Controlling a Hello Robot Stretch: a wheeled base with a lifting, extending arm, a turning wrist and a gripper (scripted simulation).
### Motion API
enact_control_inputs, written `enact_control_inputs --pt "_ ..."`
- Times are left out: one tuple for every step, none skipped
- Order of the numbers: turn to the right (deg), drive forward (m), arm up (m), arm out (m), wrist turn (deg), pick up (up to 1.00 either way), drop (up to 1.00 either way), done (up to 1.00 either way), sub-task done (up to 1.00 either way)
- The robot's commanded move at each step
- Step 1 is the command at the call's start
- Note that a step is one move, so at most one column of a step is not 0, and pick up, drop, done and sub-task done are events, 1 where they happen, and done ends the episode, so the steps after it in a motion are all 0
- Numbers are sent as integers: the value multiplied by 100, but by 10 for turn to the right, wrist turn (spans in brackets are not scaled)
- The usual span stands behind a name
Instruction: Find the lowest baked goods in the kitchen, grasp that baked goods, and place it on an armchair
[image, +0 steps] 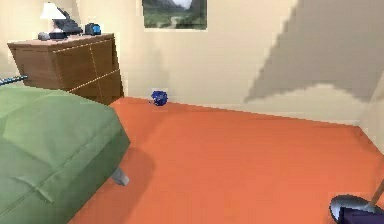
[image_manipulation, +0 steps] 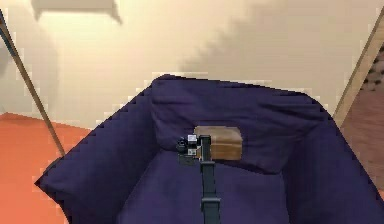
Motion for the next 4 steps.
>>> enact_control_inputs --pt "0 0 -32 0 0 0 0 0 0" --pt "0 0 0 0 0 0 100 0 0" --pt "0 0 10 0 0 0 0 0 0" --pt "0 0 0 -8 0 0 0 0 0"
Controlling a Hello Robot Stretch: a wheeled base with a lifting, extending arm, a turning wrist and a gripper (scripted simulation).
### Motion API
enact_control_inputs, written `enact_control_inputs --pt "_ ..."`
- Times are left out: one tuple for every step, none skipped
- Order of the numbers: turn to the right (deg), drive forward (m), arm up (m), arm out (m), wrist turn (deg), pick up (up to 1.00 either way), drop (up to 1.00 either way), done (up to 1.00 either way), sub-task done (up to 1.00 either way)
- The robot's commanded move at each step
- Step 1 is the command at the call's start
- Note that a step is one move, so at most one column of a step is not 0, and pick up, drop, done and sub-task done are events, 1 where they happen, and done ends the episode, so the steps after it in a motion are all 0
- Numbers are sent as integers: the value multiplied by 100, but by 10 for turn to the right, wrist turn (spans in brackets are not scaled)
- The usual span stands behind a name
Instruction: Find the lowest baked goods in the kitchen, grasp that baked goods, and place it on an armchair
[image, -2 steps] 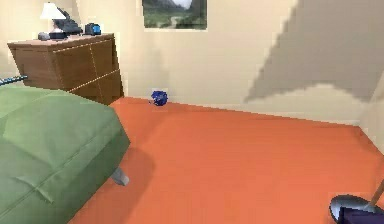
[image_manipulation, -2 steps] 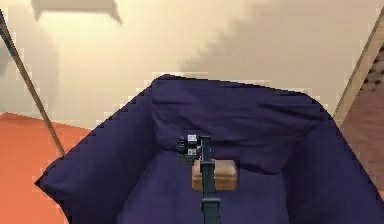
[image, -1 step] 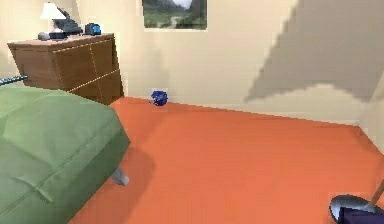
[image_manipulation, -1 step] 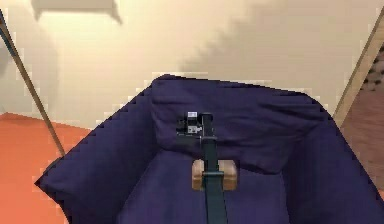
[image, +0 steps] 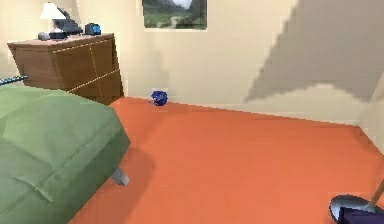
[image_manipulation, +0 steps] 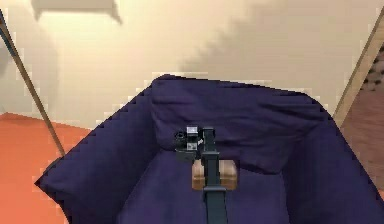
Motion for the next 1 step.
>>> enact_control_inputs --pt "0 0 0 0 0 0 0 100 0"
